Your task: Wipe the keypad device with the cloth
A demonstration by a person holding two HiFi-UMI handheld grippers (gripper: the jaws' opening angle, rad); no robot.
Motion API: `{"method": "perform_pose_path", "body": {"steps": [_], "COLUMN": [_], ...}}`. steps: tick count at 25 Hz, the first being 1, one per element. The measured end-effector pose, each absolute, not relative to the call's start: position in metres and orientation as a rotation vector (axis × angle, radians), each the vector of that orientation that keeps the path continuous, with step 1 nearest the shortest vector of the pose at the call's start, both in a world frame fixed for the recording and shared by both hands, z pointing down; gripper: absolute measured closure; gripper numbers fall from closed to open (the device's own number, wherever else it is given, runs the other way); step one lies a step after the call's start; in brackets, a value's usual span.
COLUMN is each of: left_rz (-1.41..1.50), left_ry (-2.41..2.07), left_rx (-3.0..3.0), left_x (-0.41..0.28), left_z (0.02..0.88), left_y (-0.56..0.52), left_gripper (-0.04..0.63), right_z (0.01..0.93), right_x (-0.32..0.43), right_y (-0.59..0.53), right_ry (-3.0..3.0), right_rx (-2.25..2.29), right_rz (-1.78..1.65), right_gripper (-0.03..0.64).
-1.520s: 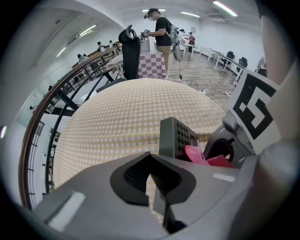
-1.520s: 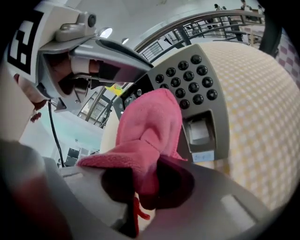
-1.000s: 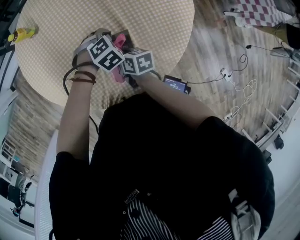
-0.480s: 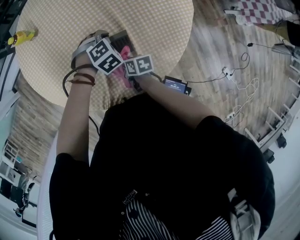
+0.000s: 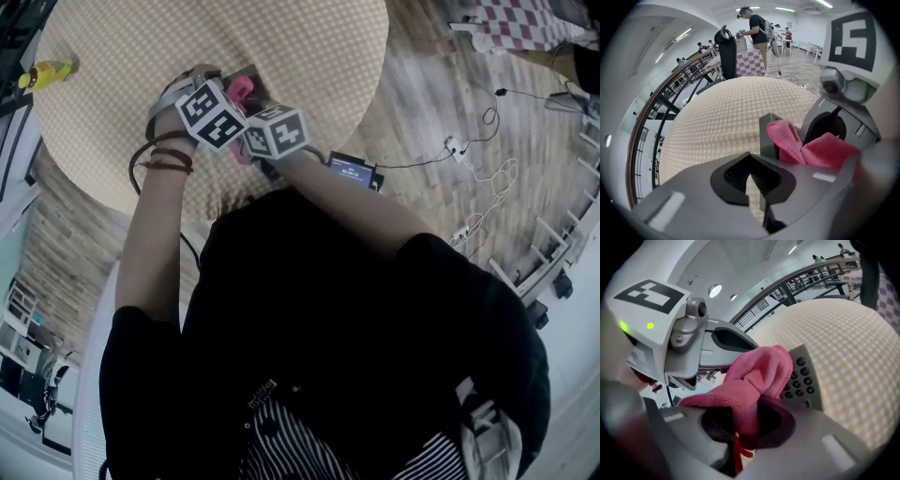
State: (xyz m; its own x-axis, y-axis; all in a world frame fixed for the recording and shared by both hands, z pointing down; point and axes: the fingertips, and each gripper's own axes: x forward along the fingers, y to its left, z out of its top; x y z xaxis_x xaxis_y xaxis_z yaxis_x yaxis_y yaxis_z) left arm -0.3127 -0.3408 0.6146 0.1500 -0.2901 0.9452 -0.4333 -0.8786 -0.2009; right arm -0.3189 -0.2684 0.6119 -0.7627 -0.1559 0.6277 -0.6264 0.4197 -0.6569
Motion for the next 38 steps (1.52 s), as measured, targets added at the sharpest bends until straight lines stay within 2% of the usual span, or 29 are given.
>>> {"method": "perform_pose_path", "body": {"steps": [11, 20, 27, 38], "left_rz": [1.992, 1.921, 1.558, 0.610], "left_ry": [-0.697, -0.896, -1.243, -1.490], "left_rx": [2.263, 2.171, 2.078, 1.995], "left_x": [-0.317, -0.331, -0.339, -0.277], "left_z": [0.623, 0.622, 0.580, 0.479], "left_y": [-0.340, -0.337, -0.312, -0.238], "left_gripper": [0.598, 0.597, 0.597, 0.597], "right_z": [0.667, 0.671, 0.631, 0.536], "right_x": [-0.299, -0.278, -0.254, -0.209], "right_y": [-0.218, -0.208, -0.212, -0.195], "right_ry": [-2.029, -1.950, -2.048, -2.292], "right_rx": [0.595, 0.547, 0.526, 0.407], "right_rz": [1.279, 1.286, 1.234, 0.990], "right_gripper": [0.552, 0.552, 0.552, 0.552]}}
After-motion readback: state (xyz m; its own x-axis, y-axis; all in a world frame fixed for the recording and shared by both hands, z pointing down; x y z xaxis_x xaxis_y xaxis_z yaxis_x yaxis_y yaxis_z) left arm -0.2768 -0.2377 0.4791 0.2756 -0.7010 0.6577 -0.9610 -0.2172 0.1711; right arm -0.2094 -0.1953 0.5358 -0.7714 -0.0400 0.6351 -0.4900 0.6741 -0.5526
